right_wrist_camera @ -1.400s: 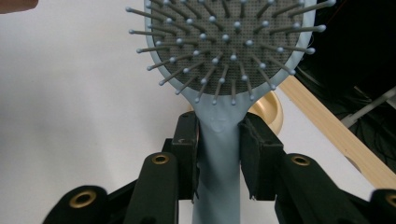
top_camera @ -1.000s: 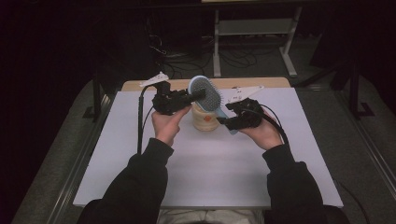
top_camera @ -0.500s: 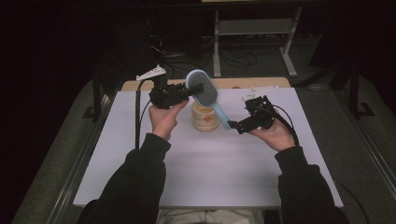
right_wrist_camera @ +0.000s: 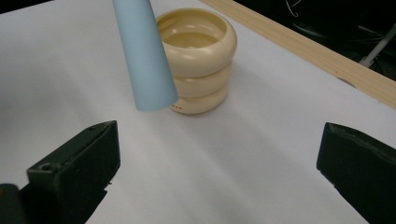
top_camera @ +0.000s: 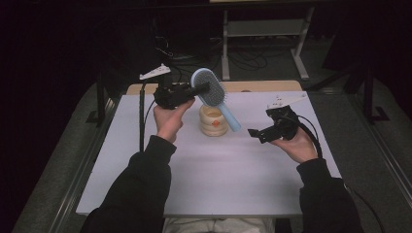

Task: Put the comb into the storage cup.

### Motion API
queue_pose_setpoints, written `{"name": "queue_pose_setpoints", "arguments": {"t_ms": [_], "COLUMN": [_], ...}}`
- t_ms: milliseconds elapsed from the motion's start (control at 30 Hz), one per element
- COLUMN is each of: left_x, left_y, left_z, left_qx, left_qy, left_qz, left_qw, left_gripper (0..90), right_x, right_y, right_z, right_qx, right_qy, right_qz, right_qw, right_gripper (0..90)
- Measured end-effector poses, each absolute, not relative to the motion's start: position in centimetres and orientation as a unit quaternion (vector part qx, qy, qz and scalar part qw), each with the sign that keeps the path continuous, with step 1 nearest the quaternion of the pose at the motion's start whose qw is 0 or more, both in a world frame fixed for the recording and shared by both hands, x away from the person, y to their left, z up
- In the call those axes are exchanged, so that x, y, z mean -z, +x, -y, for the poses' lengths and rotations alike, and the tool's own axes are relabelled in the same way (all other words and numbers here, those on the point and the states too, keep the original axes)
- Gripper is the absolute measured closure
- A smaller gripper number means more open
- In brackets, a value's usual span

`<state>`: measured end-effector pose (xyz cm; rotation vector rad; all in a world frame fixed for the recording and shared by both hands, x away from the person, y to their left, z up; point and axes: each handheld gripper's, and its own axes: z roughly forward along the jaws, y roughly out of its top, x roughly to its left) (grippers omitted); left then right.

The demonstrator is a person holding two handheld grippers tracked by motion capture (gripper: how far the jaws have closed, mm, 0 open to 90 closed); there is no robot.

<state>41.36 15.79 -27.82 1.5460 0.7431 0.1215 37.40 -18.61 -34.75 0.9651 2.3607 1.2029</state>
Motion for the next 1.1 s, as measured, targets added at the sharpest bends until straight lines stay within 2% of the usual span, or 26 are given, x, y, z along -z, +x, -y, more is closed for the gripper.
{"name": "queue_pose_setpoints", "arguments": {"t_ms": [1100], "left_x": [25.0], "left_y": [43.4], "left_z": [-19.1], "left_qx": [-0.1], "left_qy": [0.658], "left_qz": [-0.349], "left_qw": [0.66], "left_gripper": [57.6], "right_x": [37.7], "right_y": [34.6], "right_z": [24.8], "right_qx": [-0.444], "right_qy": [0.393], "right_qz": [-0.789], "right_qw": [0.162], "right_gripper": [0.0]}}
